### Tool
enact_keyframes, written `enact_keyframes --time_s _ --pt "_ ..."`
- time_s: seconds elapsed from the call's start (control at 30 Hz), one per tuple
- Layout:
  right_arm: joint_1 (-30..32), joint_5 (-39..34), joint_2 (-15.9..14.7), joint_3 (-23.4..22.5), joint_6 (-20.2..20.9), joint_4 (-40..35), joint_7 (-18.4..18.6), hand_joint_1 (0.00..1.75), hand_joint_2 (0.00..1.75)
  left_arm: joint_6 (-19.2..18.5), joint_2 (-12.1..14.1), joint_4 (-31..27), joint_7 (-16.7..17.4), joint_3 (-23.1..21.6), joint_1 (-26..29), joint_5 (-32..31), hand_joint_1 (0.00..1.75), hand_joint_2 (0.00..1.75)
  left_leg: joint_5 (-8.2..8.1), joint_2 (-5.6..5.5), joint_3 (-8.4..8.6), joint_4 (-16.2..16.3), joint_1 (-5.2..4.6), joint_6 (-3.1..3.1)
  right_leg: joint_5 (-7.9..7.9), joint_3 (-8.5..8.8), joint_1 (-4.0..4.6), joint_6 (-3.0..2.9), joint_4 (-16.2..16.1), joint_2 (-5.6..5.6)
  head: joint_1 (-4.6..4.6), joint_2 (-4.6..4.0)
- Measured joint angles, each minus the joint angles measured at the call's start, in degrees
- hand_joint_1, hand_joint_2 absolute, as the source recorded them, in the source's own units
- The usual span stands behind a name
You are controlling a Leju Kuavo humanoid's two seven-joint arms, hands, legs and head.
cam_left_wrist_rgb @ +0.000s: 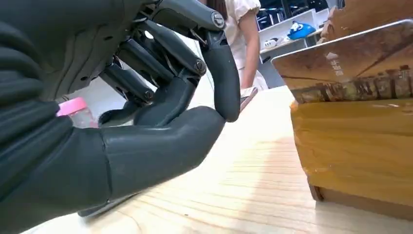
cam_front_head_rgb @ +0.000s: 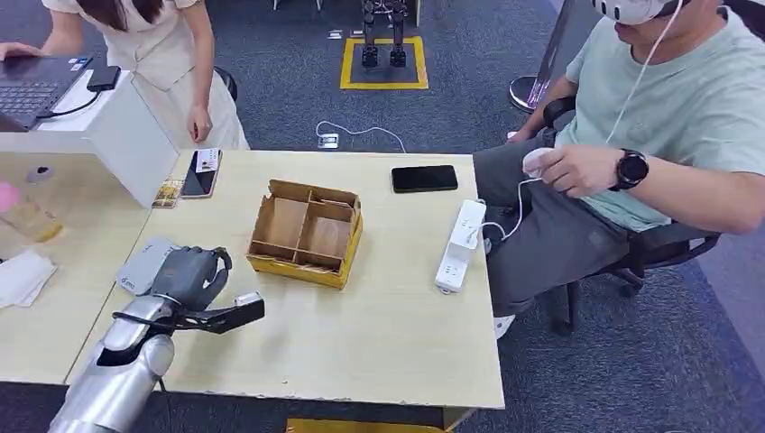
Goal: Pass the card to the sensor for recognition and then transmit it.
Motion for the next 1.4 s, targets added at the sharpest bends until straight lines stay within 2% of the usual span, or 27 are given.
enact_keyframes --time_s 0.37,0.83,1.13,1.4 --pt "-0.04 0.35 0.0 -0.07 0.02 0.0 0.0 0.0 1.75 1.38 -0.46 -0.94 1.16 -0.7 0.05 0.26 0.0 1.75 0.0 0.0 0.0 0.0 0.0 0.0 0.0 0.0 0.0 0.0 0.0 -0.01 0.0 0.0" --pt "-0.03 0.59 0.0 -0.07 0.02 0.0 -0.07 0.0 1.75 1.55 -0.46 -1.27 0.9 -0.85 0.39 0.48 0.0 1.75 0.0 0.0 0.0 0.0 0.0 0.0 0.0 0.0 0.0 0.0 0.0 0.0 -0.02 0.0" --pt "-0.03 1.31 0.0 -0.52 0.02 0.0 -0.11 0.0 1.75 0.3 -0.28 -3.34 -1.2 -1.33 1.98 3.32 0.0 1.75 0.0 0.0 0.0 0.0 0.0 0.0 0.0 0.0 0.0 0.0 0.0 0.0 0.0 0.0" --pt "-0.04 1.35 0.0 -0.94 0.02 0.0 -0.11 0.0 1.75 -0.22 0.15 -4.0 -1.5 -1.94 2.49 4.24 0.0 1.75 0.0 0.0 0.0 0.0 0.01 0.0 0.0 0.0 0.0 0.0 0.0 -0.01 0.0 0.0"
